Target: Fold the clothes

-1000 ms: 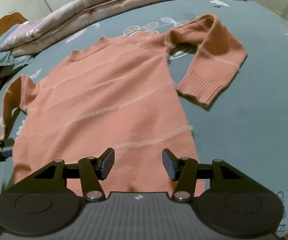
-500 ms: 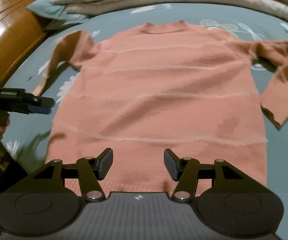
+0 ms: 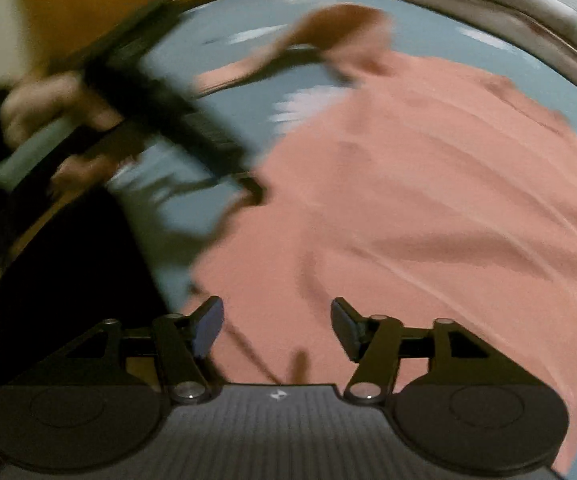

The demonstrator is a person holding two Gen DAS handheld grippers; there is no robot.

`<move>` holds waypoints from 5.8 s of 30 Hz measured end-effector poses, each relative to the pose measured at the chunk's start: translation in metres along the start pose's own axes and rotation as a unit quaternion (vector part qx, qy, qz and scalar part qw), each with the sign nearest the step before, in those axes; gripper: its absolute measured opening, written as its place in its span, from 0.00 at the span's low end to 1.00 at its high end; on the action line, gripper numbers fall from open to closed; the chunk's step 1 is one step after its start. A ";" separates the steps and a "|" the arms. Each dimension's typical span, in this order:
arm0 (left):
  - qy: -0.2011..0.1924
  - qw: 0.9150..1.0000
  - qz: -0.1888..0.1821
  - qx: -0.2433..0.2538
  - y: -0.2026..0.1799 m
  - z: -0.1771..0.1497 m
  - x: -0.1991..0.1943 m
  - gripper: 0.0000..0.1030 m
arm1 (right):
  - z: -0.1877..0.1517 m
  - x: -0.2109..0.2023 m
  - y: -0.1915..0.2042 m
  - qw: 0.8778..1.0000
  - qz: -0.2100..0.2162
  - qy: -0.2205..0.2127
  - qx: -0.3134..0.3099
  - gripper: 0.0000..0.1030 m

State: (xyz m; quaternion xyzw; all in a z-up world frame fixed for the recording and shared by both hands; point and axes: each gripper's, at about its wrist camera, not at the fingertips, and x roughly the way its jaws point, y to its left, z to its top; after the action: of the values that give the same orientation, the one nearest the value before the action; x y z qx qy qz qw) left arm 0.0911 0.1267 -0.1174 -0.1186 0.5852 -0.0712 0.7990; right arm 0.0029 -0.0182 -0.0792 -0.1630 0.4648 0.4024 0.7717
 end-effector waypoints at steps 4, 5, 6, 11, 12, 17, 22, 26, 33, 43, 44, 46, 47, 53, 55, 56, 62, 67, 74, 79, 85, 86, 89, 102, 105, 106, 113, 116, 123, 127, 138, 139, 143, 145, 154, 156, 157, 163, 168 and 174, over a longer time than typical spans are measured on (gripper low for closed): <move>-0.011 1.000 -0.010 0.005 -0.001 -0.005 -0.013 0.76 | 0.003 0.024 0.034 0.995 0.009 0.027 -0.096 0.79; -0.012 1.000 -0.013 0.006 -0.001 -0.007 -0.015 0.76 | 0.000 0.031 0.040 0.992 0.000 0.039 -0.120 0.79; -0.013 1.000 -0.014 0.008 -0.001 -0.009 -0.017 0.76 | -0.004 0.037 0.045 0.988 -0.013 0.049 -0.143 0.79; -0.017 1.000 -0.007 0.018 -0.004 -0.013 -0.020 0.76 | -0.017 0.050 0.059 0.960 -0.124 0.051 -0.248 0.79; -0.016 1.000 -0.009 0.018 -0.005 -0.014 -0.020 0.76 | -0.017 0.050 0.060 0.954 -0.138 0.049 -0.261 0.79; -0.021 1.000 -0.017 0.015 -0.002 -0.016 -0.023 0.76 | -0.021 0.051 0.065 0.919 -0.194 0.037 -0.340 0.79; -0.029 0.999 -0.029 0.000 0.004 -0.019 -0.029 0.76 | -0.003 0.051 0.072 0.924 -0.203 -0.020 -0.325 0.79; -0.033 0.999 -0.033 -0.004 0.008 -0.020 -0.033 0.76 | 0.007 0.054 0.075 0.926 -0.201 -0.034 -0.319 0.73; -0.037 0.999 -0.034 -0.021 0.018 -0.023 -0.034 0.77 | 0.030 0.030 0.037 0.991 -0.066 -0.039 -0.109 0.13; -0.038 0.998 -0.037 -0.034 0.024 -0.022 -0.032 0.77 | 0.009 0.009 -0.096 0.899 0.166 -0.113 0.390 0.15; -0.037 0.998 -0.040 -0.036 0.025 -0.022 -0.032 0.77 | 0.003 0.014 -0.101 0.890 0.162 -0.105 0.413 0.15; -0.032 0.998 -0.047 -0.034 0.024 -0.024 -0.029 0.77 | -0.001 0.019 -0.100 0.900 0.132 -0.095 0.404 0.15; -0.027 0.998 -0.050 -0.028 0.022 -0.026 -0.027 0.77 | 0.001 0.019 -0.100 0.903 0.127 -0.096 0.399 0.13; -0.057 0.991 -0.016 0.117 -0.027 -0.043 -0.016 0.77 | 0.010 0.015 -0.108 0.905 0.123 -0.106 0.393 0.10; -0.107 0.972 0.022 0.209 -0.051 -0.055 -0.016 0.77 | 0.011 0.016 -0.108 0.906 0.123 -0.100 0.391 0.11; -0.136 0.955 0.044 0.258 -0.063 -0.063 -0.015 0.77 | 0.011 0.017 -0.108 0.907 0.124 -0.099 0.391 0.11; -0.271 0.793 0.184 0.513 -0.109 -0.115 0.008 0.77 | 0.006 0.018 -0.109 0.902 0.133 -0.094 0.400 0.13; -0.234 0.799 0.160 0.530 -0.112 -0.105 0.010 0.29 | 0.004 0.017 -0.109 0.904 0.129 -0.085 0.398 0.14; -0.226 0.874 0.086 0.422 -0.081 -0.061 -0.041 0.29 | 0.007 0.016 -0.098 0.924 0.128 -0.065 0.355 0.17; -0.174 0.898 0.060 0.400 -0.062 -0.061 -0.041 0.25 | 0.020 0.026 -0.076 0.949 0.123 -0.042 0.289 0.21; -0.134 0.914 0.036 0.382 -0.036 -0.079 -0.045 0.29 | 0.038 0.043 -0.027 0.990 0.055 -0.042 0.126 0.34; -0.126 0.918 0.042 0.374 -0.031 -0.081 -0.045 0.30 | 0.040 0.047 -0.020 0.992 0.055 -0.036 0.104 0.26; -0.107 0.930 0.066 0.346 -0.014 -0.082 -0.043 0.30 | 0.041 0.061 -0.005 0.992 0.096 0.011 0.083 0.14; -0.028 0.992 -0.043 0.118 0.009 -0.048 -0.021 0.42 | 0.014 0.018 -0.022 0.986 0.109 0.002 0.129 0.40; -0.004 0.994 -0.041 0.101 0.004 -0.047 -0.005 0.41 | -0.002 -0.017 -0.052 0.981 0.067 -0.037 0.177 0.40; -0.006 0.995 -0.047 0.092 0.002 -0.048 -0.004 0.43 | -0.009 -0.026 -0.062 0.979 0.056 -0.048 0.193 0.40; -0.022 0.994 0.039 0.102 -0.024 -0.054 -0.005 0.10 | -0.069 -0.066 -0.097 0.957 -0.014 -0.084 0.279 0.41; -0.026 0.994 0.068 0.079 -0.023 -0.056 -0.011 0.09 | -0.092 -0.076 -0.113 0.940 -0.062 -0.098 0.320 0.41; -0.041 0.994 0.060 0.081 -0.031 -0.056 -0.038 0.27 | -0.151 -0.096 -0.169 0.894 -0.192 -0.100 0.392 0.49; -0.067 0.992 0.045 0.096 -0.045 -0.053 -0.052 0.43 | -0.177 -0.095 -0.200 0.869 -0.193 -0.120 0.439 0.51; -0.029 0.988 0.062 0.140 -0.089 -0.050 -0.014 0.48 | -0.201 -0.084 -0.206 0.848 -0.123 -0.134 0.499 0.08; -0.027 0.988 0.063 0.141 -0.089 -0.051 -0.013 0.49 | -0.202 -0.090 -0.207 0.843 -0.131 -0.138 0.503 0.08; -0.004 0.987 0.081 0.139 -0.084 -0.055 -0.001 0.55 | -0.207 -0.089 -0.213 0.842 -0.139 -0.112 0.509 0.16; 0.004 0.986 0.089 0.140 -0.080 -0.056 0.004 0.55 | -0.210 -0.080 -0.211 0.842 -0.139 -0.088 0.513 0.25; 0.002 0.986 0.087 0.140 -0.071 -0.059 0.005 0.64 | -0.236 -0.109 -0.179 0.836 -0.109 -0.104 0.527 0.41; 0.001 0.986 0.090 0.141 -0.073 -0.060 0.004 0.65 | -0.234 -0.103 -0.169 0.849 -0.103 -0.076 0.513 0.42; 0.000 0.986 0.091 0.141 -0.073 -0.061 0.004 0.65 | -0.234 -0.099 -0.164 0.853 -0.102 -0.063 0.507 0.42; -0.005 0.987 0.099 0.126 -0.086 -0.065 0.006 0.67 | -0.218 -0.082 -0.135 0.880 -0.150 -0.022 0.449 0.08; -0.013 0.988 0.112 0.105 -0.095 -0.069 0.015 0.71 | -0.232 -0.094 -0.135 0.864 -0.164 -0.010 0.475 0.08; -0.009 0.986 0.116 0.116 -0.092 -0.065 0.022 0.71 | -0.225 -0.105 -0.141 0.867 -0.177 -0.021 0.464 0.28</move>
State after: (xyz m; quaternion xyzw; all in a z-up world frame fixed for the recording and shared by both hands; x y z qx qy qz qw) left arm 0.0385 0.0258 -0.1305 0.0430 0.5758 -0.0442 0.8152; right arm -0.0458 -0.2959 -0.1228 0.1431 0.5453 -0.0001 0.8259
